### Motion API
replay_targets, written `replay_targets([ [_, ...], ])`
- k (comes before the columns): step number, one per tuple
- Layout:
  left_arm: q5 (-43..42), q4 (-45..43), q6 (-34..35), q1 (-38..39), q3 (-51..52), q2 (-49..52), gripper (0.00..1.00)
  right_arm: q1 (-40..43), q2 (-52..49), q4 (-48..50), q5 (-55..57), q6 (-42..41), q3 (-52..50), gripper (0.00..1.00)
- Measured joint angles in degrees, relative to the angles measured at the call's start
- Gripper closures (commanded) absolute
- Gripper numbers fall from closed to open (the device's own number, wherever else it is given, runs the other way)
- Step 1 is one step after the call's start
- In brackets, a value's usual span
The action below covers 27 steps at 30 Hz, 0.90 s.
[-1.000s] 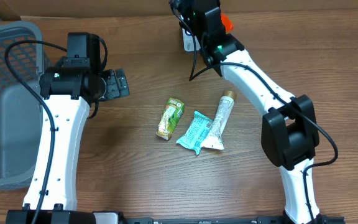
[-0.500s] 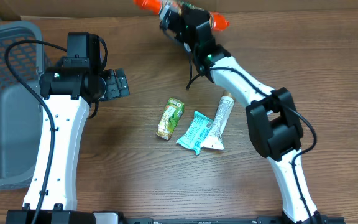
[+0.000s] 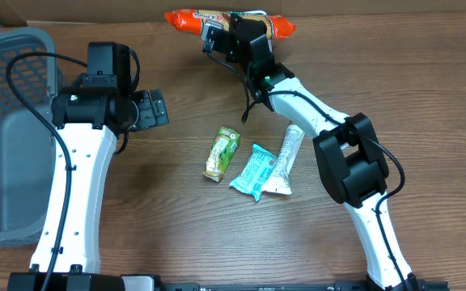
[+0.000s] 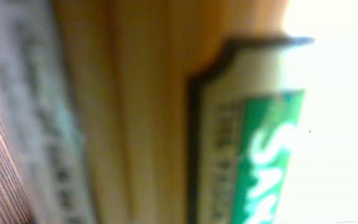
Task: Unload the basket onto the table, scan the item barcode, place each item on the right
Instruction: 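Hold the spaghetti package's barcode in front of the white scanner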
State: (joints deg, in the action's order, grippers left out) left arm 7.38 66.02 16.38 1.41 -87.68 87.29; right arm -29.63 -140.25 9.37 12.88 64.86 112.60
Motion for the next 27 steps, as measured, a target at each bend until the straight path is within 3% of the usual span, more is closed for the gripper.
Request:
replay_targets([
  [19,-0.02,0.0,0.0,0.0,0.0,0.0,0.01,0.0,0.15,-0.72,0.0,-1.97,0.0,0.96],
  [27,-0.02,0.02,0.0,0.0,0.0,0.0,0.0,0.0,5.49,-16.55,-0.02,-11.82,0.0,0.96],
])
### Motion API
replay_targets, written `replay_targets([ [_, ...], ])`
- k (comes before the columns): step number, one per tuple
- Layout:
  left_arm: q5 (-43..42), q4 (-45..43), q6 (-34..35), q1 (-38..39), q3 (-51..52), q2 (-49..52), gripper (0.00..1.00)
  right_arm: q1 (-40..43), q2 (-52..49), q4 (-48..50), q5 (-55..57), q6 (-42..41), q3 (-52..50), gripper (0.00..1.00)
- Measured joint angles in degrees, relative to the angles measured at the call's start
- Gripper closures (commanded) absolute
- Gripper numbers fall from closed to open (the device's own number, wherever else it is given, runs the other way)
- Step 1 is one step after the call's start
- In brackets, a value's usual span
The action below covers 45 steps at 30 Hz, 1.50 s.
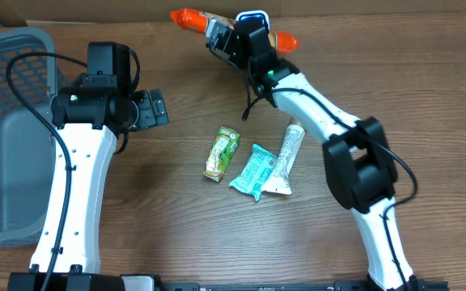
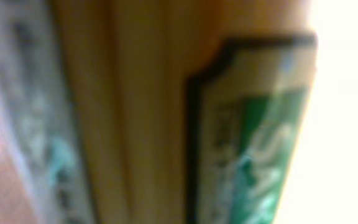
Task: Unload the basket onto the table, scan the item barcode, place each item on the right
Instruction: 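Hold the spaghetti package's barcode in front of the white scanner, then carry the spaghetti package right and lay it on the table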
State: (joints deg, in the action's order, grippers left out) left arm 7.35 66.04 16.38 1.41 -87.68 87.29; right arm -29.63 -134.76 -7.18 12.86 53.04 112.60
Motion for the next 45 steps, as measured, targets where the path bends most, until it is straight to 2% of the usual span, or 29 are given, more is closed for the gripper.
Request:
replay_targets([
  [6,0.0,0.0,0.0,0.0,0.0,0.0,0.0,0.02,12.33,-15.74,-0.04,-12.79,0.0,0.96],
  [12,0.02,-0.02,0.0,0.0,0.0,0.0,0.0,0.85,27.47,-36.24,-0.39,-32.63,0.57,0.96],
  [18,0.0,0.0,0.0,0.0,0.0,0.0,0.01,9.75,31.5,-60.7,-1.07,-53.9,1.57,0.96],
  [20,0.0,0.0,0.0,0.0,0.0,0.0,0.0,14.64,30.77,-64.59,-1.31,-60.17,-0.2,0.96],
  [24,0.02,0.0,0.0,0.0,0.0,0.0,0.01,26.49,29.14,-62.55,-3.74,-68.96,-8.04,0.96],
  [28,0.02,0.0,0.0,0.0,0.0,0.0,0.0,36.81,28.26,-53.42,-10.32,-73.5,-18.53,0.96],
  [37,0.02,-0.02,0.0,0.0,0.0,0.0,0.01,48.54,28.17,-36.0,-17.94,-94.12,-36.46,0.96],
  [40,0.02,-0.02,0.0,0.0,0.0,0.0,0.01,50.53,28.17,-33.07,-18.58,-98.53,-39.28,0.51],
  [42,0.02,0.0,0.0,0.0,0.0,0.0,0.0,50.88,28.2,-31.58,-18.99,-99.27,-39.65,0.28],
  [45,0.0,0.0,0.0,0.0,0.0,0.0,0.0,50.8,28.2,-29.81,-20.41,-97.55,-39.19,0.02],
])
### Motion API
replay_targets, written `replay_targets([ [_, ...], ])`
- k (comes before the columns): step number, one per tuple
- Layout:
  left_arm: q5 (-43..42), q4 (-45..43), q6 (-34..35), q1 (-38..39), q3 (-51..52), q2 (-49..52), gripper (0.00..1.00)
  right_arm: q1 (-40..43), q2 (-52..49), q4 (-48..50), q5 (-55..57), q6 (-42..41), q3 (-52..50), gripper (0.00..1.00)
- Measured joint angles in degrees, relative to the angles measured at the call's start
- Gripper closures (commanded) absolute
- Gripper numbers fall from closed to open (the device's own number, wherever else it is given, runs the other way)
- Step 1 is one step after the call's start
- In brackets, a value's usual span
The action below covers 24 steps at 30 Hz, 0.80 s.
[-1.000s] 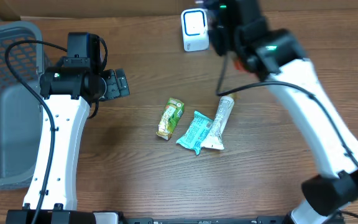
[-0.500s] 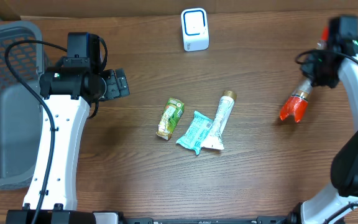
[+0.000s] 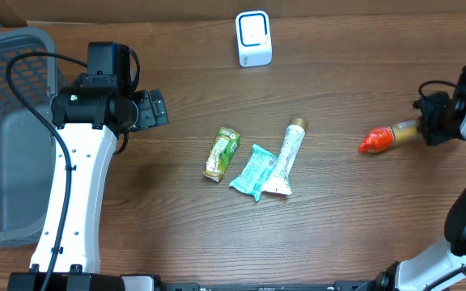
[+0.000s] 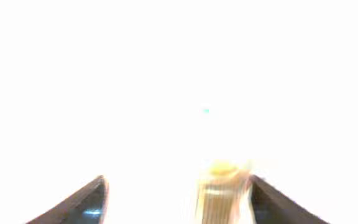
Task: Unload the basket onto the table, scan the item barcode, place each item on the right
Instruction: 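Carry the spaghetti package right and lay it on the table, then move right gripper to the white Pantene tube and grasp it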
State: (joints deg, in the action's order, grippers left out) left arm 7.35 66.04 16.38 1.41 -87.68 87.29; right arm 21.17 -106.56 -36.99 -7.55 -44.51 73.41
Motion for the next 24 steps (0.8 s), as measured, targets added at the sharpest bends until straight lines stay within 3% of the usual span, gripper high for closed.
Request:
replay_targets([
  [13,0.0,0.0,0.0,0.0,0.0,0.0,0.0,-2.29,1.75,-14.19,-13.97,15.13,13.81,0.0],
  [22,0.02,0.0,0.0,0.0,0.0,0.0,0.0,-17.79,2.27,-18.25,-18.75,22.08,13.14,0.0],
  [24,0.02,-0.02,0.0,0.0,0.0,0.0,0.01,-21.9,2.27,-18.14,-17.97,23.12,11.23,0.08],
])
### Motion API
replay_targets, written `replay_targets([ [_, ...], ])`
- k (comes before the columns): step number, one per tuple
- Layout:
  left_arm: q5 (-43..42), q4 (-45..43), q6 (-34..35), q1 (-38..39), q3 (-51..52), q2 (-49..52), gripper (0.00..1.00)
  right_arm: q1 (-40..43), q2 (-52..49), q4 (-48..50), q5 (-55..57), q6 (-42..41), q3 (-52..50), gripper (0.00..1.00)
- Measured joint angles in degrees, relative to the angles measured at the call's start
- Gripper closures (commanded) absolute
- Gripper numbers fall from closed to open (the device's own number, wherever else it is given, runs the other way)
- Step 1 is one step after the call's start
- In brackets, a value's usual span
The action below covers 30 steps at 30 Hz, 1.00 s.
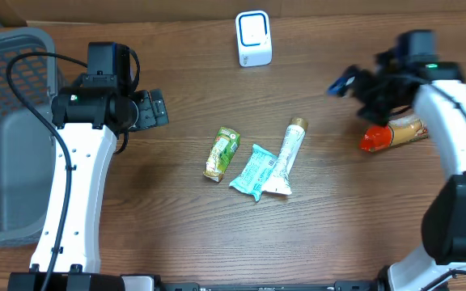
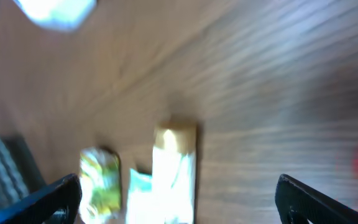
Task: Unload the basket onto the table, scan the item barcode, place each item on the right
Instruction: 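Move right gripper to the white Pantene tube and grasp it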
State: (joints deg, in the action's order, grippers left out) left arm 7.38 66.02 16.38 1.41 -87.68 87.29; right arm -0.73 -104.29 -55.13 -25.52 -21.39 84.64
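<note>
The sausage stick [image 1: 396, 132], tan with red-orange ends, lies on the table at the right; its red end shows at the edge of the blurred right wrist view. My right gripper [image 1: 350, 83] [image 2: 178, 185] hovers up and to the left of it, open, with nothing between its fingers [image 2: 55, 198]. The white barcode scanner [image 1: 254, 38] [image 2: 55, 9] stands at the back centre. My left gripper [image 1: 154, 109] hangs at the left, away from all items.
A green packet [image 1: 222, 152] [image 2: 99, 183], a teal packet [image 1: 254, 170] and a white tube [image 1: 285, 158] [image 2: 174, 168] lie together mid-table. A grey basket [image 1: 6, 129] fills the left edge. A cardboard wall runs along the back.
The sausage stick was between my right gripper's fingers at the table's right side; now it lies there alone. The gripper is open and has moved up and to the left, facing the middle packets.
My right gripper held the sausage stick at the back of the table, right at the scanner, for two moments. Then the stick was at the right side of the table, still at the gripper. Now it rests there, let go. The left arm stayed put.
</note>
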Motion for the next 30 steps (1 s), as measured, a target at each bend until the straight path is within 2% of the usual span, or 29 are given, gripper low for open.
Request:
replay_targets([
  [6,0.0,0.0,0.0,0.0,0.0,0.0,0.0,-9.53,0.0,1.73,4.07,1.01,-5.4,0.29],
  [14,0.0,0.0,0.0,0.0,0.0,0.0,0.0,-23.12,0.0,3.72,10.88,3.63,-8.37,0.3],
  [17,0.0,0.02,0.0,0.0,0.0,0.0,0.01,-27.45,0.0,3.52,14.56,4.09,-8.59,0.35],
  [22,-0.02,0.0,0.0,0.0,0.0,0.0,0.01,-29.9,0.0,3.13,17.59,4.52,-10.67,0.46],
  [30,-0.02,0.02,0.0,0.0,0.0,0.0,0.0,-28.96,0.0,-1.07,22.58,3.63,-14.69,0.47],
])
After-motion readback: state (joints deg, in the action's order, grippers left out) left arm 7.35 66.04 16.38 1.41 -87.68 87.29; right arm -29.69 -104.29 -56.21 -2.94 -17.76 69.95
